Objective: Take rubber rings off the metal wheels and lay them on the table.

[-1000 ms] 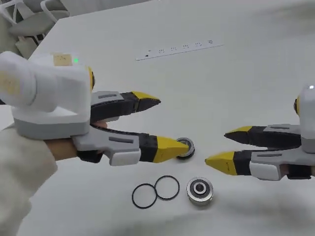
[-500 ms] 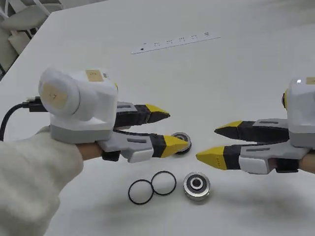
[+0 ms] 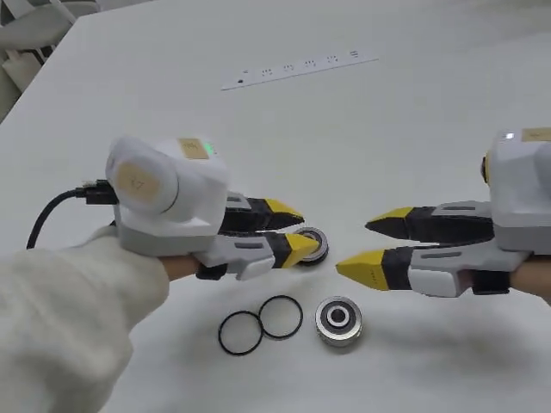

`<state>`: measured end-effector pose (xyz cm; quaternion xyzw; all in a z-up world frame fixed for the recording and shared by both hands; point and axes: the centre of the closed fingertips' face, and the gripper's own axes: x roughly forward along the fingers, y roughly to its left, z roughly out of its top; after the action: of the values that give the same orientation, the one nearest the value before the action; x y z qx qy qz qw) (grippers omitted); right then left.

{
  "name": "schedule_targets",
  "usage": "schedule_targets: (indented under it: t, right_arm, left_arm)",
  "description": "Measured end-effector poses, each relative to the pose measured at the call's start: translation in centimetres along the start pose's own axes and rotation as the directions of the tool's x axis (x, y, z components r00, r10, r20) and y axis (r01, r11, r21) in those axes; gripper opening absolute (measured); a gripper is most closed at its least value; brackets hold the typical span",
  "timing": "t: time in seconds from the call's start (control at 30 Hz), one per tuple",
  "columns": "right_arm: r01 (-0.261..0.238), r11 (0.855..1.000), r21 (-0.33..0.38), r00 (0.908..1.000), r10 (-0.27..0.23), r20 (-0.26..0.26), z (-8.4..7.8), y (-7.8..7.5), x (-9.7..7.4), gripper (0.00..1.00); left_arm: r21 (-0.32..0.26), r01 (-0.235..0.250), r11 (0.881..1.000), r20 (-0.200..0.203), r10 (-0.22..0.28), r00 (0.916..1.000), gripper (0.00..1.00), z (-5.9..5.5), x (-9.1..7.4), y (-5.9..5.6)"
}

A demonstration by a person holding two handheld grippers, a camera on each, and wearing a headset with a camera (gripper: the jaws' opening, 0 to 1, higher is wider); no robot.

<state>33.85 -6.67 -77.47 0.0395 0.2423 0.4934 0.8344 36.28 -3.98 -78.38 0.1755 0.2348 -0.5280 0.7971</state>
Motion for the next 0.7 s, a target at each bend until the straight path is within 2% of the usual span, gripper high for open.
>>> schedule_targets:
  t: [0.17, 0.3, 0.43, 0.5, 0.7]
  right_arm:
    - [-0.005, 1.000, -0.003, 1.0000, 0.005, -0.003, 0.0, 0.1, 0.2, 0.41]
    - [-0.009, 1.000, -0.005, 0.9999, 0.009, -0.005, -0.1, 0.2, 0.3, 0.41]
    - [-0.013, 1.000, -0.005, 0.9999, 0.013, -0.010, -0.2, 0.2, 0.4, 0.40]
    - [-0.015, 1.000, -0.009, 0.9998, 0.015, -0.016, -0.4, 0.2, 0.5, 0.40]
    - [-0.021, 0.998, -0.057, 0.9983, 0.018, -0.056, -1.1, 0.0, 1.4, 0.34]
  left_arm:
    - [0.004, 0.002, 1.000, -0.015, -0.002, 0.9999, 0.16, -0.5, 0.3, -0.1]
    - [0.008, -0.006, 1.000, -0.042, 0.006, 0.9991, 0.17, -1.2, 0.4, 0.1]
    - [-0.012, -0.002, 1.000, -0.032, 0.002, 0.9995, 0.15, -1.0, 0.2, 0.0]
    - [-0.034, -0.022, 0.999, -0.029, 0.021, 0.9994, 0.14, -1.1, 0.2, 0.2]
    - [-0.026, -0.018, 1.000, -0.014, 0.018, 0.9997, 0.14, -1.1, -0.4, 0.0]
